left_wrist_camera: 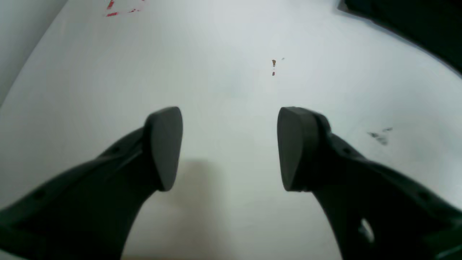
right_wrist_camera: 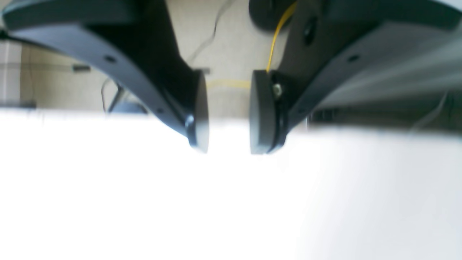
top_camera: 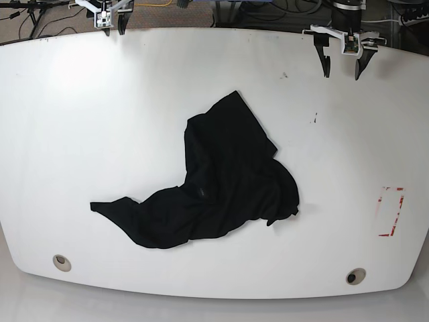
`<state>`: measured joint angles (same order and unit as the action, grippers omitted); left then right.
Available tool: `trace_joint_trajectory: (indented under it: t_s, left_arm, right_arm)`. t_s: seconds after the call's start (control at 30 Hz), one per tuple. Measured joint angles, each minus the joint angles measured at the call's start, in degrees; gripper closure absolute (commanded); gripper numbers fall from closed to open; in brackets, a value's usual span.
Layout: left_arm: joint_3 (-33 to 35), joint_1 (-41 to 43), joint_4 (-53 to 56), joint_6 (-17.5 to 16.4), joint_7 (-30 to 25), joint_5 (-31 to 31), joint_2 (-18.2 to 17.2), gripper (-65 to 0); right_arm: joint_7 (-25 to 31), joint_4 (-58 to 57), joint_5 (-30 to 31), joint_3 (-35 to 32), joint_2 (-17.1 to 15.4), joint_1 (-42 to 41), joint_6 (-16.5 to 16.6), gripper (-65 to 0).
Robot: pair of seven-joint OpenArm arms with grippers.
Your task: Fold the T-shirt properly
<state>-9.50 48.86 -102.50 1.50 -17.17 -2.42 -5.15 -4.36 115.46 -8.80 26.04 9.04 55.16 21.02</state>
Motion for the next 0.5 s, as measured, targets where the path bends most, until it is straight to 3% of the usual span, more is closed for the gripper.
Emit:
trace_joint_trajectory:
  t_s: [0.5]
  left_arm:
    - [0.1,-1.1,-1.6,0.0,0.3,0.1,0.0,-38.1]
  right_arm:
    - [-4.9,-0.1,-0.2,0.2,-0.3,-11.6,0.0,-18.5]
